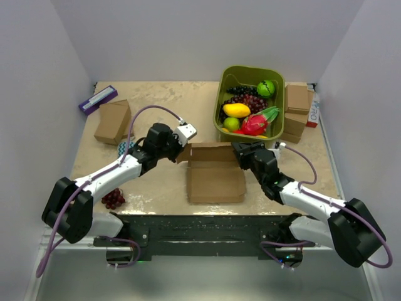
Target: Fold the paper box
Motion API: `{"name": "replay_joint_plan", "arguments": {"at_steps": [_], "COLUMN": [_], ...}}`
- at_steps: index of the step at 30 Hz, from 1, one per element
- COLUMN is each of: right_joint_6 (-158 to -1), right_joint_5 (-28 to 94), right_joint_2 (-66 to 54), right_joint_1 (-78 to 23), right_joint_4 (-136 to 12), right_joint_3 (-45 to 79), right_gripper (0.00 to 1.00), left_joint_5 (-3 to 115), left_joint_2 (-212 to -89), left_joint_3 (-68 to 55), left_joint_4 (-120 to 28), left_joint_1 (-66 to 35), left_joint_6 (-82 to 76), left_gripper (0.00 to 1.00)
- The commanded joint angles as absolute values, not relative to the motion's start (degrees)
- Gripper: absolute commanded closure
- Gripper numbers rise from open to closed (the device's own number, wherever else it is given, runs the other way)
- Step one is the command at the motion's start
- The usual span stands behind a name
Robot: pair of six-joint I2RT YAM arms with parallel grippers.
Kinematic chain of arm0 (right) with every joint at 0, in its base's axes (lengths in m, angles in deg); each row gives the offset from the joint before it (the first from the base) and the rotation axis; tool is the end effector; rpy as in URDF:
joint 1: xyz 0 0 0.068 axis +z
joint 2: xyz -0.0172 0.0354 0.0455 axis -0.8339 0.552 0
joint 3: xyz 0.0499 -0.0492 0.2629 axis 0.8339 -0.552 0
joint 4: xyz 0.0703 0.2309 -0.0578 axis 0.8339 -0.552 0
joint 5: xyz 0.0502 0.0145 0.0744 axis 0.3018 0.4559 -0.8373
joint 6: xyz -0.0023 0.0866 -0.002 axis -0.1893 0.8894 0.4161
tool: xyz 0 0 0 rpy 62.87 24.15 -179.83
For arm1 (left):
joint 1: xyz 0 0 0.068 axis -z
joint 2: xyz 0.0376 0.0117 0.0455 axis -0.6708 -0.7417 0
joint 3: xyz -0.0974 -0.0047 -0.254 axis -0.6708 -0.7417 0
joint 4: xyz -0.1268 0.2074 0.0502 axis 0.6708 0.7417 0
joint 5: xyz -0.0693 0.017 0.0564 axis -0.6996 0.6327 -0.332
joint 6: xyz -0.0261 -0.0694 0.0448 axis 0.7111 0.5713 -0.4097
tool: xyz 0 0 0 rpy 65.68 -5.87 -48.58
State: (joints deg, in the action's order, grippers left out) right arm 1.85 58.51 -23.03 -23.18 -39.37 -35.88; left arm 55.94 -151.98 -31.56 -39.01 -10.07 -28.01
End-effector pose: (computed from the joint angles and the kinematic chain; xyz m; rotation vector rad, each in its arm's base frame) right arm 0.2272 0.1210 0.1944 1.1446 1.7075 1.1098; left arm 0.2601 -0.1760 0.2194 0.9197 1.9959 -0.3452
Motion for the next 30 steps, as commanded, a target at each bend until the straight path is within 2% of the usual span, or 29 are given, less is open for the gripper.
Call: {"name": "replay_joint_plan", "arguments": {"at_steps": [1,5,8,9,11,12,14,15,16,18,19,22,26,30], "right_joint_6": [3.0,3.1,3.7,3.9,4.4,4.4,4.7,4.7,4.7,4.8,4.8,4.9,4.7,4.7], "right_joint_5": [61.8,62.2,62.3,62.2,61.9,61.8,61.6,61.4,61.5,61.5,61.6,62.0,62.2,62.3], "right_joint_2": [-21.9,-20.4,-18.8,-18.4,-17.6,-16.8,-16.3,-16.0,-15.9,-15.7,-15.9,-16.2,-16.8,-17.1], "right_joint_1": [-23.5,-23.5,-23.5,-23.5,-23.5,-23.5,-23.5,-23.5,-23.5,-23.5,-23.5,-23.5,-23.5,-23.5], "right_joint_4": [-36.8,-36.0,-35.4,-34.9,-34.1,-33.9,-33.3,-33.3,-33.3,-33.4,-33.8,-34.2,-35.0,-35.4], "right_joint_3": [-36.4,-36.4,-36.5,-36.6,-36.8,-36.7,-36.7,-36.6,-36.7,-36.7,-36.7,-36.8,-36.6,-36.9], "right_gripper": [0.58,0.74,0.77,0.85,0.90,0.95,0.98,0.99,0.99,1.00,1.00,1.00,1.00,1.00], "left_joint_5": [56.1,54.8,54.1,53.8,53.5,53.4,53.4,53.5,53.7,53.9,53.8,54.6,56.8,63.0], "left_joint_2": [-150.9,-151.1,-151.2,-151.2,-151.2,-151.2,-151.0,-150.6,-150.3,-149.0,-148.4,-145.7,-138.3,-129.8], "left_joint_3": [-32.3,-32.4,-32.4,-32.4,-32.4,-32.3,-31.7,-31.6,-31.5,-31.6,-31.6,-32.7,-35.7,-42.9], "left_joint_4": [-39.1,-39.2,-39.2,-39.2,-39.0,-39.0,-38.0,-37.8,-37.6,-37.4,-37.4,-37.6,-39.9,-47.9], "left_joint_1": [-9.9,-9.7,-9.4,-9.4,-9.3,-9.3,-9.3,-9.3,-9.3,-9.3,-9.3,-9.6,-10.5,-13.2], "left_joint_6": [-29.1,-28.6,-28.2,-28.2,-28.0,-27.4,-26.7,-25.6,-24.9,-23.0,-22.4,-19.3,-13.6,-0.6], "left_gripper": [1.00,1.00,1.00,1.00,1.00,1.00,0.99,0.92,0.77,0.61,0.44,0.27,0.21,0.18]}}
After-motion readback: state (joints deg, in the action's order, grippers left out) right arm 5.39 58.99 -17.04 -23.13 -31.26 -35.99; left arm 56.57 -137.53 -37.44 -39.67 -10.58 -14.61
